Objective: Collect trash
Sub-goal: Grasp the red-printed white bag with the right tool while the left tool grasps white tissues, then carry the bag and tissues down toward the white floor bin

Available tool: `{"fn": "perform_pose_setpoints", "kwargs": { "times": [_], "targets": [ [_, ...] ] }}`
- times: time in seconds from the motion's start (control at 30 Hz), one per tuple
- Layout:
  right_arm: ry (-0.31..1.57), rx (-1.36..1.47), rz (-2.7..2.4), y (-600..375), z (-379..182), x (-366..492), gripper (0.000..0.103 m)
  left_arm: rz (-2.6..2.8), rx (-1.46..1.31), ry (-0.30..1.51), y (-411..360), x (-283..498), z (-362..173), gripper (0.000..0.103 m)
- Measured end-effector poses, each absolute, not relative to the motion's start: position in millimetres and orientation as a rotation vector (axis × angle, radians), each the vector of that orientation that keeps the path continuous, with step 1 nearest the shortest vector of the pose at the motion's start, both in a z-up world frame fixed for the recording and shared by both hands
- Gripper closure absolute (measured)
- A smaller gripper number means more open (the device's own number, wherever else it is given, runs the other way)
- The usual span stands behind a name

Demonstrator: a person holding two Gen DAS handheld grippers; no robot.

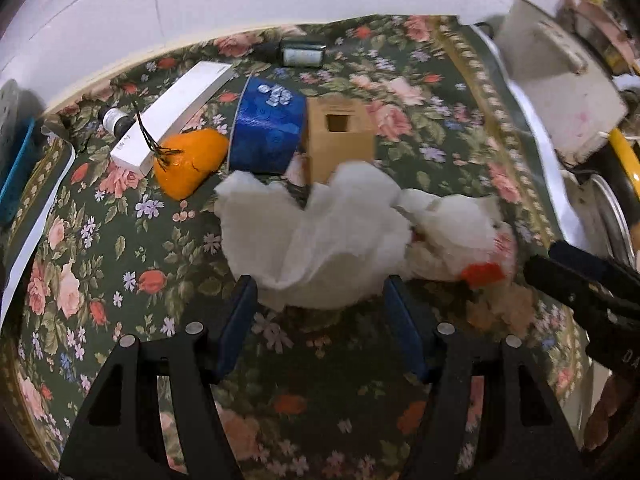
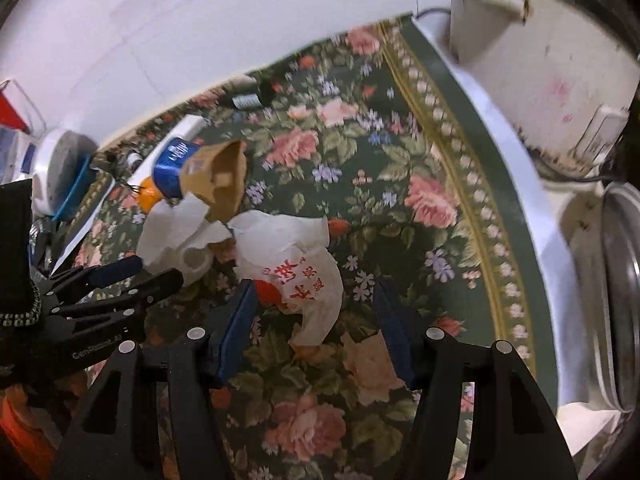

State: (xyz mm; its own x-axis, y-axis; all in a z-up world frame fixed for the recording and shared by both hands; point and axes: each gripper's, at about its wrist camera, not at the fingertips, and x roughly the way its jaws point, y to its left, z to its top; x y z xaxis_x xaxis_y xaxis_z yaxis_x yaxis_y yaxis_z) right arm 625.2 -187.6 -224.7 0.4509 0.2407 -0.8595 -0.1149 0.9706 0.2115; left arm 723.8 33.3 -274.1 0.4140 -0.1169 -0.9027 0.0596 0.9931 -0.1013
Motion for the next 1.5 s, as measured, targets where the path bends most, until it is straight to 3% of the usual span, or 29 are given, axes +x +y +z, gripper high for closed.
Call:
{"fn": "perform_pose_setpoints", "kwargs": {
  "times": [0.37, 0.43, 0.6, 0.7, 1.03, 1.5],
  "targets": [
    [1.178, 0.245, 0.242, -183, -262, 652, 0.047, -0.049, -0.127, 1.115, 56, 745, -299, 0.039],
    [1.179, 0.251, 0.251, -181, -266, 652, 0.058, -0.063, -0.144, 1.1, 58, 747, -298, 0.045],
    [1.143, 0.241, 0.271, -176, -262, 652, 0.07, -0.095, -0.146, 1.099, 58, 749, -298, 0.081],
    [1.115, 0.227, 0.28, -175, -256, 649, 0.074, -0.091, -0.127, 1.089, 57, 744, -292, 0.089],
    [1.04, 0.212, 0.296, -200, -224, 617, 0.076, -0.044, -0.116, 1.009, 39, 699, -248, 0.091],
    [0.86, 0.11, 0.379, -224, -146, 529, 0.076, 0.015, -0.158, 0.824, 8, 573, -155, 0.091]
  ]
}}
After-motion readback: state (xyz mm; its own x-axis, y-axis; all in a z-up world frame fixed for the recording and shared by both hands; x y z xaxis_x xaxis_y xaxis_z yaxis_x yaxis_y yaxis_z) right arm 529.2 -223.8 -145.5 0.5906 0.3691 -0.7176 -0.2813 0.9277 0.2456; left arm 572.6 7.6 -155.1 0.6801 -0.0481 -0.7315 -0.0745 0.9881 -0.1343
